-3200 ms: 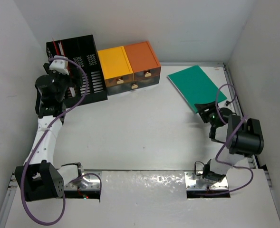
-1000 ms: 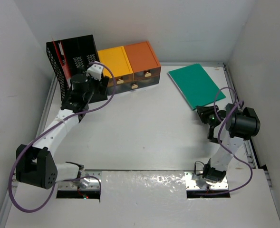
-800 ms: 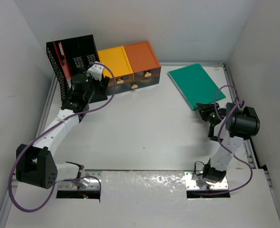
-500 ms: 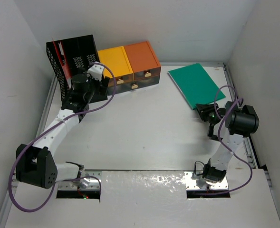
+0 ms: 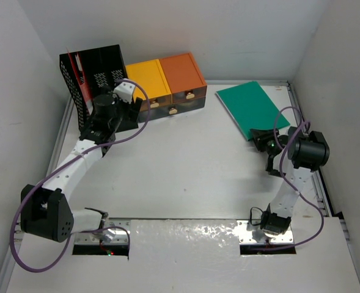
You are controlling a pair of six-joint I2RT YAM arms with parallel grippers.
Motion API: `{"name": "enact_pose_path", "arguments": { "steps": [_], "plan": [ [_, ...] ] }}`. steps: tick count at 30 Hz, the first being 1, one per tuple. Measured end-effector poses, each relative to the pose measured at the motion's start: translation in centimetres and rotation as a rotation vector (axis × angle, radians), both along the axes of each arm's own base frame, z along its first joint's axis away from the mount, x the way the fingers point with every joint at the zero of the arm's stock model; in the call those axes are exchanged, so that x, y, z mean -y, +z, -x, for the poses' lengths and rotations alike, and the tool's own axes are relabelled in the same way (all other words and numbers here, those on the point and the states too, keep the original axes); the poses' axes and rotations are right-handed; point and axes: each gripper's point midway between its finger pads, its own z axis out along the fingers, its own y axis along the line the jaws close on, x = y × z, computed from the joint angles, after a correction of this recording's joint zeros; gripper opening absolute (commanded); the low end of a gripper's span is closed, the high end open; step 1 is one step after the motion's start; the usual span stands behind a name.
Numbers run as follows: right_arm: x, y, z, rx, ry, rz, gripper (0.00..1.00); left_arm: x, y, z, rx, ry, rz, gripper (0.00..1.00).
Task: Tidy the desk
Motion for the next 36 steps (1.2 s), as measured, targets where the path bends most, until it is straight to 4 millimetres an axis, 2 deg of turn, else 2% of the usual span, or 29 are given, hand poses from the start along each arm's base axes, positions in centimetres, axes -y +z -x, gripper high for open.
{"name": "enact_pose_path", "arguments": {
  "steps": [6, 9, 10, 11, 13, 18, 21, 24, 26, 29, 31, 36],
  "plan": [
    [-1.0, 0.0, -1.8, 0.036, 0.025, -0.016, 0.39, 0.1, 0.8, -0.1, 0.006, 0.000, 0.001, 0.85],
    [-1.3, -0.4, -2.3, 0.036, 0.033, -0.014, 0.21, 0.2, 1.4, -0.2, 0.017, -0.003, 0.004, 0.85],
    [-1.4, -0.4, -2.4, 0.038, 0.034, -0.018, 0.06, 0.3, 1.4, -0.2, 0.018, -0.007, 0.005, 0.84],
    [-1.4, -0.4, -2.4, 0.037, 0.031, -0.024, 0.00, 0.4, 1.4, -0.2, 0.018, -0.011, 0.005, 0.83],
    [-1.3, -0.3, -2.4, 0.039, 0.024, -0.031, 0.00, 0.7, 1.4, -0.1, 0.014, -0.024, 0.006, 0.78],
    [-1.4, -0.2, -1.5, 0.023, 0.012, -0.035, 0.00, 2.7, 0.6, 0.4, -0.013, -0.109, -0.011, 0.76],
    [-2.0, 1.0, 0.2, 0.008, 0.019, -0.041, 0.00, 6.1, -0.4, 1.3, -0.033, -0.216, -0.080, 0.79],
    [-2.8, 4.8, 2.2, 0.061, 0.032, -0.031, 0.00, 11.6, -1.8, 3.3, -0.013, -0.376, -0.246, 0.88],
    [-3.4, 7.5, 3.3, 0.109, 0.045, -0.018, 0.00, 15.8, -3.1, 5.7, 0.035, -0.494, -0.387, 0.91],
    [-4.7, 10.7, 5.8, 0.169, 0.062, 0.014, 0.00, 20.6, -6.0, 9.6, 0.097, -0.662, -0.613, 0.93],
    [-5.8, 12.2, 7.7, 0.196, 0.079, 0.037, 0.00, 22.5, -7.8, 11.2, 0.110, -0.735, -0.726, 0.95],
    [-7.7, 14.0, 10.9, 0.201, 0.111, 0.097, 0.00, 25.5, -10.6, 11.4, 0.132, -0.790, -0.895, 0.98]
  ]
}}
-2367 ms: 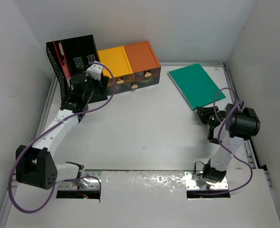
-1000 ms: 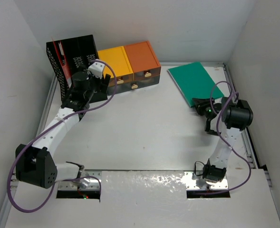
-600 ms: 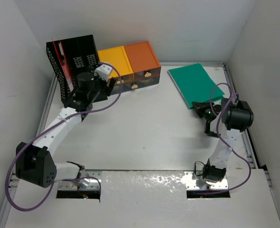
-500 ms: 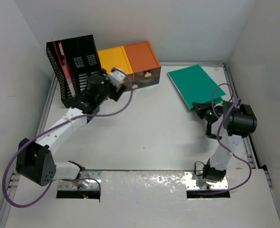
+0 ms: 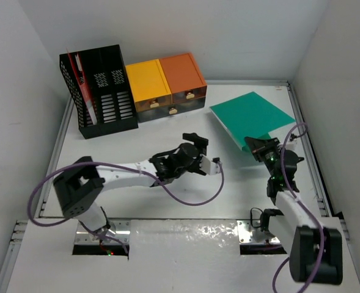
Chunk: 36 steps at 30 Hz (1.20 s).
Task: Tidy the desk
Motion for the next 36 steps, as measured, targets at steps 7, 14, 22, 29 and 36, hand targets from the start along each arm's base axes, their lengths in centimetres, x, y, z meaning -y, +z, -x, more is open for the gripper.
{"name": "enact_pose_path", "arguments": {
  "steps": [7, 14, 22, 29, 36],
  "plan": [
    [-0.6, 0.1, 2.3, -0.040, 0.010, 0.015, 0.00, 6.6, -2.0, 0.5, 0.021, -0.082, -0.009, 1.00],
    [-1.5, -1.3, 4.0, -0.118, 0.056, -0.005, 0.00, 8.5, -2.1, -1.2, 0.076, -0.047, 0.054, 0.99],
    [-2.3, -0.7, 5.3, -0.114, 0.095, -0.031, 0.00, 10.6, -4.1, -2.2, 0.073, -0.021, 0.104, 0.98],
    [-1.5, -0.7, 5.1, -0.124, 0.049, -0.052, 0.00, 12.9, -5.4, -2.8, -0.026, -0.011, 0.092, 0.41],
    [-0.1, -0.3, 4.3, -0.113, -0.031, -0.044, 0.17, 13.0, -5.2, -2.6, -0.109, 0.010, 0.053, 0.00]
  ]
}}
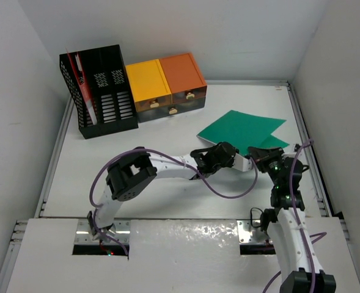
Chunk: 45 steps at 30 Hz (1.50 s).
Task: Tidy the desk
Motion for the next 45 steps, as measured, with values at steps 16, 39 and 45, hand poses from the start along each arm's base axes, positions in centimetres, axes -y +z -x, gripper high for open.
{"name": "enact_pose_path", "arguments": {
  "steps": [16, 39, 45],
  "plan": [
    [4.9, 16.6, 0.7, 0.188, -0.142, 0.601, 0.86, -4.0, 7.2, 2.3, -0.278, 0.082, 0.294, 0.00],
    [2.2, -0.2, -1.2, -0.120, 0.085, 0.482, 0.86, -5.3, 3.5, 1.9, -0.417, 0.136, 0.287, 0.00],
    [-0.4, -6.2, -0.5, -0.211, 0.144, 0.317, 0.85, -5.3, 1.9, 1.9, -0.432, 0.144, 0.261, 0.00]
  ]
}}
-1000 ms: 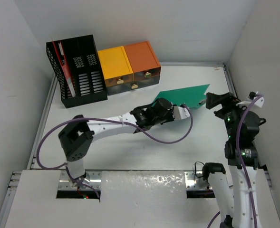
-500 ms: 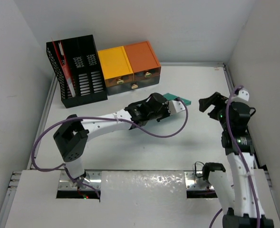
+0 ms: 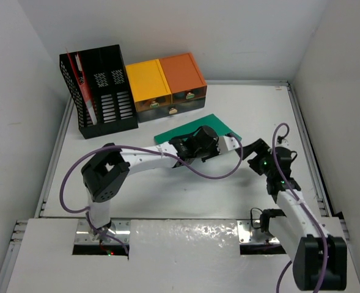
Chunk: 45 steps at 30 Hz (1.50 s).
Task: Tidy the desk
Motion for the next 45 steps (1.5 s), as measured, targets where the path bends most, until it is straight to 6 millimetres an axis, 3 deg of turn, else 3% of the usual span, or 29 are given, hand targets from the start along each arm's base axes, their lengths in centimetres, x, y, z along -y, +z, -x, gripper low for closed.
{"name": "enact_pose_path", "arguments": {
  "steps": [6, 10, 15, 18, 23, 27, 29, 30, 34, 36, 38, 39, 40, 42, 45],
  "plan": [
    [-3.6, -0.7, -0.5, 0.012, 0.062, -0.110, 0.87, 0.0, -0.8, 0.0, -0.010, 0.000, -0.013, 0.00],
    [-4.5, -0.7, -1.4, 0.020, 0.053, -0.145, 0.87, 0.0, -1.1, 0.0, -0.014, 0.000, -0.020, 0.00],
    [-5.4, -2.6, -2.3, -0.052, 0.031, -0.183, 0.87, 0.0, -1.1, 0.0, -0.013, 0.001, -0.019, 0.00],
    [-6.4, -3.1, -3.8, -0.076, 0.033, -0.210, 0.86, 0.0, -1.1, 0.0, -0.014, 0.001, -0.020, 0.00],
    [-8.0, -2.3, -7.2, -0.046, 0.033, -0.277, 0.82, 0.0, -1.1, 0.0, -0.014, 0.000, -0.021, 0.00],
    [-9.4, -2.4, -9.0, -0.049, 0.043, -0.333, 0.69, -0.2, -1.1, -0.2, -0.003, 0.006, -0.025, 0.00],
    [-9.8, -3.1, -9.2, -0.071, 0.044, -0.357, 0.50, -0.3, -1.1, -0.3, 0.005, 0.008, -0.031, 0.00],
    [-10.0, -3.7, -9.1, -0.087, 0.045, -0.367, 0.35, -0.3, -1.1, -0.3, 0.007, 0.009, -0.036, 0.00],
    [-10.4, -4.1, -9.0, -0.111, 0.040, -0.425, 0.01, -0.9, -2.0, 0.0, -0.001, 0.004, -0.059, 0.00],
    [-10.7, -3.8, -9.0, -0.098, 0.049, -0.432, 0.00, -1.1, -2.3, 0.2, 0.002, -0.005, -0.081, 0.25],
    [-10.7, -3.9, -8.8, -0.095, 0.051, -0.432, 0.00, -1.1, -2.0, 0.2, 0.005, -0.015, -0.092, 0.58],
    [-10.7, -4.0, -8.7, -0.098, 0.050, -0.430, 0.00, -1.2, -1.9, 0.2, 0.003, -0.015, -0.101, 0.85],
    [-10.6, -4.0, -8.5, -0.098, 0.051, -0.425, 0.00, -1.3, -1.6, 0.2, 0.001, -0.014, -0.105, 0.95],
    [-10.4, -3.9, -7.9, -0.090, 0.056, -0.408, 0.00, -1.5, -0.8, 0.4, -0.010, -0.002, -0.101, 0.99],
    [-9.8, -2.1, -6.9, -0.034, 0.079, -0.356, 0.00, -2.9, 1.7, 1.3, -0.013, 0.006, -0.099, 1.00]
  ]
}}
